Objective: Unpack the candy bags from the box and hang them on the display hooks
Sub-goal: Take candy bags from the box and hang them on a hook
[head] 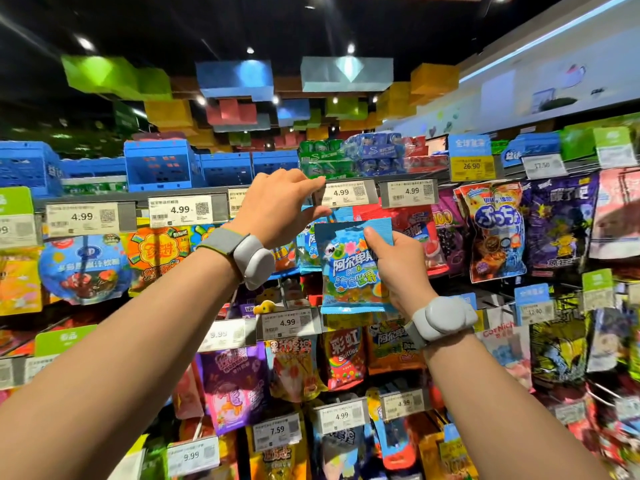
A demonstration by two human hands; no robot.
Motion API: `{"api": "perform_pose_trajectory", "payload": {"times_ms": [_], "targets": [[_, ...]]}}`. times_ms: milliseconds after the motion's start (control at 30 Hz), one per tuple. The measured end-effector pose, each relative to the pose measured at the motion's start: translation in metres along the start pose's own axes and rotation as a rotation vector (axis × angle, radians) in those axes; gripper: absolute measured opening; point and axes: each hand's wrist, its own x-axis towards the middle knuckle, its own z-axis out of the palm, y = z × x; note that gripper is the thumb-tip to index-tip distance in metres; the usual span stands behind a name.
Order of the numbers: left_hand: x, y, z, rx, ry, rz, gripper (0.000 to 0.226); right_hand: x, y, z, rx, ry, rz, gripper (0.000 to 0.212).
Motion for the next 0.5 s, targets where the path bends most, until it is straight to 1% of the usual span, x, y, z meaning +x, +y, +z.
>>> {"api": "perform_pose_trajectory", "payload": {"times_ms": [100, 167, 200, 233, 300, 333, 433, 500], "targets": [[0.001, -0.001, -0.002, -0.121, 0.038, -0.005, 0.054, 0.009, 0.004, 0.006, 0.007, -0.013, 0.026, 0.064], [0.002, -0.001, -0.004, -0.221, 0.050, -0.049, 0.053, 0.013, 0.004, 0.010, 0.021, -0.016, 0.016, 0.071], [0.003, -0.002, -0.004, -0.252, 0.039, -0.069, 0.053, 0.015, 0.002, 0.013, 0.031, -0.013, 0.018, 0.071], [0.005, -0.003, -0.005, -0.268, 0.024, -0.086, 0.055, 0.014, -0.003, 0.017, 0.035, -0.010, 0.014, 0.065], [0.007, -0.003, -0.007, -0.287, -0.002, -0.116, 0.058, 0.012, -0.014, 0.023, 0.002, 0.008, -0.016, 0.040], [0.008, -0.001, -0.008, -0.298, -0.011, -0.128, 0.056, 0.014, -0.018, 0.025, -0.015, 0.025, -0.030, 0.036], [0.009, 0.000, -0.011, -0.314, -0.038, -0.155, 0.041, 0.024, -0.019, 0.029, -0.102, 0.084, -0.058, 0.043], [0.008, 0.000, -0.012, -0.323, -0.050, -0.167, 0.039, 0.030, -0.018, 0.031, -0.092, 0.090, -0.047, 0.042]]}}
